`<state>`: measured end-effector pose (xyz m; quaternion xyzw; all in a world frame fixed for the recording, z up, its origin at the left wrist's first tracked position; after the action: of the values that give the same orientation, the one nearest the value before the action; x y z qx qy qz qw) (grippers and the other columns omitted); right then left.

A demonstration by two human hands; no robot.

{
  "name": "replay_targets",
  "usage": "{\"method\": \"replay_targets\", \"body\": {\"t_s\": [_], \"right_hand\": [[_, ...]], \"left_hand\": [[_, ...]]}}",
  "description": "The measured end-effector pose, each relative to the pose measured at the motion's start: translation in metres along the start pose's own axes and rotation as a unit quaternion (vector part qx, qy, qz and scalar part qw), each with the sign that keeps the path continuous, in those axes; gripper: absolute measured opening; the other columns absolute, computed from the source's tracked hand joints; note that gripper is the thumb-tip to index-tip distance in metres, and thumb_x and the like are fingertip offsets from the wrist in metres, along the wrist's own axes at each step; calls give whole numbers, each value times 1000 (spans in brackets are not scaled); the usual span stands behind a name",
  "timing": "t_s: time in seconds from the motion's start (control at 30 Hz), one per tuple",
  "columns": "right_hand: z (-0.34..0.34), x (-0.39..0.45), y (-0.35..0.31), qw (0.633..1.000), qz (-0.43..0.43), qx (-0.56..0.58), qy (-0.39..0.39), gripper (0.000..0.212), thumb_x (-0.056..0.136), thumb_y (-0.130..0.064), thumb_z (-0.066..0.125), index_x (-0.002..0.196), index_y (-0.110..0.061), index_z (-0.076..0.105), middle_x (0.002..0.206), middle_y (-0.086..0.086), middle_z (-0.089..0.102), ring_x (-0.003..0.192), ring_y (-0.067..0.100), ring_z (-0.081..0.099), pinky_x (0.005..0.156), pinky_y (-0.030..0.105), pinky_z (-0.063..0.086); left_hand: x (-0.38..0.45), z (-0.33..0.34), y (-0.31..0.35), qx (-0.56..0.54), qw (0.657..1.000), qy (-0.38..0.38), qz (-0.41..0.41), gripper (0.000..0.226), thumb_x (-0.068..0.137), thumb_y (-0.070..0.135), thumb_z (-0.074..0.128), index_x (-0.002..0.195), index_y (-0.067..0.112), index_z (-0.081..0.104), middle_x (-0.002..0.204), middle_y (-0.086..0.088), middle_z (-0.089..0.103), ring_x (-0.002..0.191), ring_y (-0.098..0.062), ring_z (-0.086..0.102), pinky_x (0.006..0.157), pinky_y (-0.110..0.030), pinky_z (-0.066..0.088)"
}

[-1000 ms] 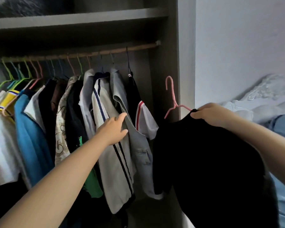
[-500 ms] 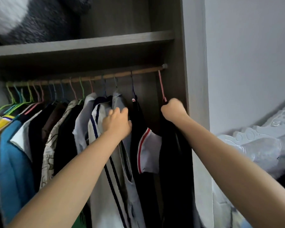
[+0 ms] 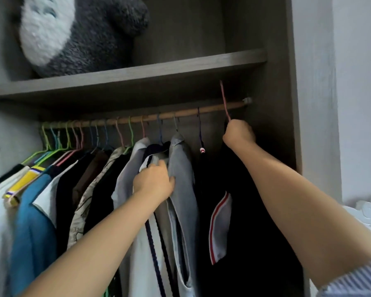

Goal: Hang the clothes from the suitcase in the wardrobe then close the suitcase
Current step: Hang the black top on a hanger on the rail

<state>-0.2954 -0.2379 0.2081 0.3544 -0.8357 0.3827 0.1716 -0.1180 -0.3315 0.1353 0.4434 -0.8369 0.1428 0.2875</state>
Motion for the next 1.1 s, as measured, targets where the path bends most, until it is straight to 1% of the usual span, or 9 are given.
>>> {"method": "replay_targets", "body": {"t_s": [0.2, 0.33, 0.5, 0.6, 0.67, 0.73, 0.9, 1.03, 1.1], "right_hand": [[31, 22, 1, 996, 32, -70, -49, 32, 94, -9, 45, 124, -3, 52, 121, 15, 56, 111, 30, 55, 78, 33, 46], [41, 28, 21, 989, 46, -137, -40, 38, 100, -16, 27, 124, 0, 52, 128, 17, 53, 117, 32, 52, 91, 37, 44], [33, 25, 40, 978, 34, -207, 1, 32, 94, -6, 38, 121, -2, 56, 127, 18, 55, 117, 33, 53, 90, 37, 45], [35, 21, 44, 978, 42, -205, -14, 30, 92, -7, 45, 119, 0, 56, 124, 20, 56, 115, 34, 54, 89, 37, 46], [38, 16, 44, 979, 48, -196, -20, 29, 91, -7, 46, 118, 0, 56, 123, 20, 56, 113, 34, 55, 89, 37, 46], [40, 11, 43, 980, 55, -187, -26, 29, 91, -8, 46, 119, -2, 54, 123, 19, 56, 113, 34, 55, 88, 37, 46], [60, -10, 38, 993, 47, -79, -78, 36, 91, -9, 47, 126, -2, 44, 123, 18, 53, 110, 33, 54, 79, 33, 46], [85, -44, 47, 994, 27, 26, -101, 41, 90, -7, 46, 129, -1, 38, 123, 17, 52, 109, 31, 53, 88, 34, 47], [94, -61, 55, 995, 15, 34, -95, 38, 91, -6, 44, 128, 1, 40, 124, 17, 52, 112, 30, 52, 89, 30, 44]], "left_hand": [[20, 3, -9, 12, 999, -20, 40, 34, 93, 25, 41, 121, 6, 37, 109, -11, 55, 92, -28, 58, 48, -27, 30], [22, 3, -11, 48, 997, -30, 57, 39, 87, 13, 51, 124, 8, 38, 121, -11, 50, 105, -28, 54, 63, -31, 39], [14, 13, 33, 116, 892, 230, 370, 36, 68, 14, 42, 85, 14, 73, 94, -6, 71, 89, -23, 68, 80, -37, 45], [4, 37, 72, 159, 863, 174, 447, 47, 74, 14, 31, 90, 25, 74, 97, 5, 72, 101, -14, 65, 94, -36, 47], [0, 52, 90, 238, 862, 48, 446, 43, 88, 9, 33, 119, 22, 60, 116, 1, 64, 120, -20, 51, 114, -44, 16], [-4, 75, 95, 317, 846, -64, 424, 39, 96, 10, 36, 134, 14, 45, 133, -4, 51, 129, -26, 38, 109, -52, -12], [-25, 115, 61, 348, 789, -206, 463, 33, 94, 11, 46, 125, 11, 52, 132, -9, 51, 123, -27, 43, 112, -44, 16], [-32, 107, 39, 107, 758, 55, 641, 20, 69, 9, 54, 60, 22, 68, 69, 6, 66, 73, -14, 64, 98, -36, 40], [-36, 111, 24, 35, 751, 133, 646, 22, 62, 4, 54, 63, 20, 69, 75, 5, 69, 85, -14, 62, 98, -40, 43]]}}
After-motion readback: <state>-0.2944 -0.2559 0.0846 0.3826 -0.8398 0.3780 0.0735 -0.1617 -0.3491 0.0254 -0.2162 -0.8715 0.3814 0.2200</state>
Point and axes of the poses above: each hand's wrist, its own x-axis towards the middle knuckle, its own z-axis out of the palm, y = z × x, the point moved 4 cm from there along x, towards the middle knuckle
